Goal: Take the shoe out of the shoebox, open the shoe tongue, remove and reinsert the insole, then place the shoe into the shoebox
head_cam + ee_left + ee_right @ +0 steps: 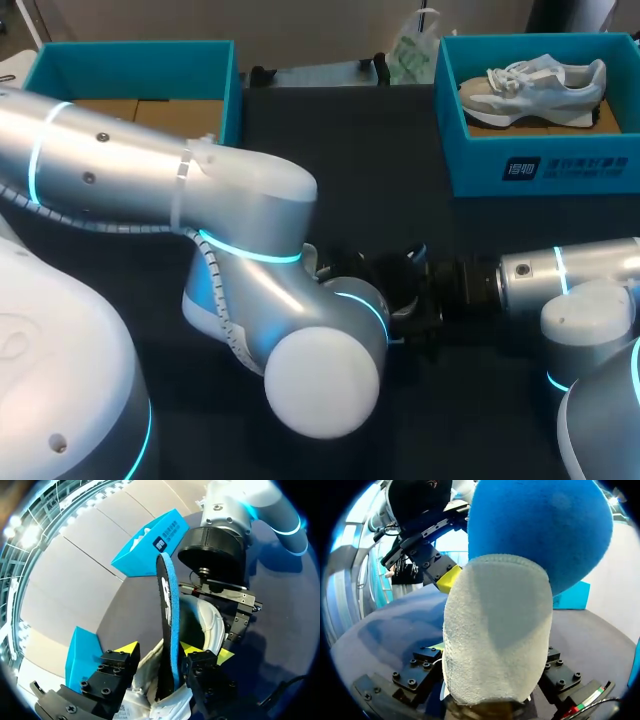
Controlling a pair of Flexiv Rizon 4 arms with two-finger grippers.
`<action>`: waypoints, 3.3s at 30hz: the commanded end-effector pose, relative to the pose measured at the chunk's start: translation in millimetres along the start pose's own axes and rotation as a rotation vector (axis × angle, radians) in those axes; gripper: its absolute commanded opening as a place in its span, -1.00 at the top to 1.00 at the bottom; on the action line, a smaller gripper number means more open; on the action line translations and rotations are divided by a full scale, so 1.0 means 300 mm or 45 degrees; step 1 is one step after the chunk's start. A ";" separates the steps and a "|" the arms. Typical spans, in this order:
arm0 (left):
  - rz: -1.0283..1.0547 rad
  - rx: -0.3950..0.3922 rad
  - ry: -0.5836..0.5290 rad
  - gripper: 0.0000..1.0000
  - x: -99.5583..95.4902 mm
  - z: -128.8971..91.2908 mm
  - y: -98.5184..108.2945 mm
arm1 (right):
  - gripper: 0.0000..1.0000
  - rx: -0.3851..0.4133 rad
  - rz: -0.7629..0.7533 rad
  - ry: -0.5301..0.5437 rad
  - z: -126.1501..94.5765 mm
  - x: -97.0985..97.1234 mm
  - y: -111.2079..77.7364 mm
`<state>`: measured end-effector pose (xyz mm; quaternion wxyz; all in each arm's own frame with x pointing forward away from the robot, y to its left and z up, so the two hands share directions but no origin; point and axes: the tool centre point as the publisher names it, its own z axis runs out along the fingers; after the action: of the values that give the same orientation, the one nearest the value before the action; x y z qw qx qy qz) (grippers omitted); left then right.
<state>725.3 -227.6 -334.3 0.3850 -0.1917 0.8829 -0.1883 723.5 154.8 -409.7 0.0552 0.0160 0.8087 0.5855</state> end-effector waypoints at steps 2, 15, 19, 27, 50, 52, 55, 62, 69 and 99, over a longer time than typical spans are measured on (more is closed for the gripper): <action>-0.017 0.012 0.027 0.04 -0.028 0.005 0.012 | 1.00 0.008 0.001 -0.001 0.002 0.004 0.008; -0.048 0.028 0.071 0.15 -0.027 0.012 0.014 | 1.00 0.008 0.001 -0.001 0.002 0.004 0.008; -0.054 0.036 0.087 0.15 -0.022 0.010 0.017 | 1.00 0.008 0.001 -0.001 0.002 0.004 0.008; -0.061 0.054 0.107 0.18 -0.007 0.005 0.014 | 1.00 0.008 0.001 -0.001 0.002 0.004 0.008; -0.123 0.095 0.162 1.00 -0.004 0.026 0.006 | 1.00 0.008 0.001 -0.001 0.002 0.004 0.008; -0.131 0.097 0.192 1.00 -0.001 0.027 0.000 | 1.00 0.008 0.001 -0.001 0.002 0.004 0.008; -0.146 0.100 0.231 1.00 0.001 0.023 -0.014 | 1.00 0.008 0.001 -0.001 0.002 0.004 0.008; -0.148 0.119 0.278 1.00 0.001 0.002 -0.065 | 1.00 0.008 0.001 -0.001 0.002 0.004 0.008; -0.170 0.149 0.368 1.00 0.011 -0.047 -0.127 | 1.00 0.008 0.001 -0.001 0.002 0.004 0.008; -0.432 0.429 1.077 1.00 -0.178 -0.414 -0.549 | 1.00 0.008 0.001 -0.001 0.002 0.004 0.008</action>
<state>696.7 -331.9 -158.0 0.0397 -0.2073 0.8732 -0.4392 723.4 154.7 -409.7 0.0551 0.0160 0.8087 0.5854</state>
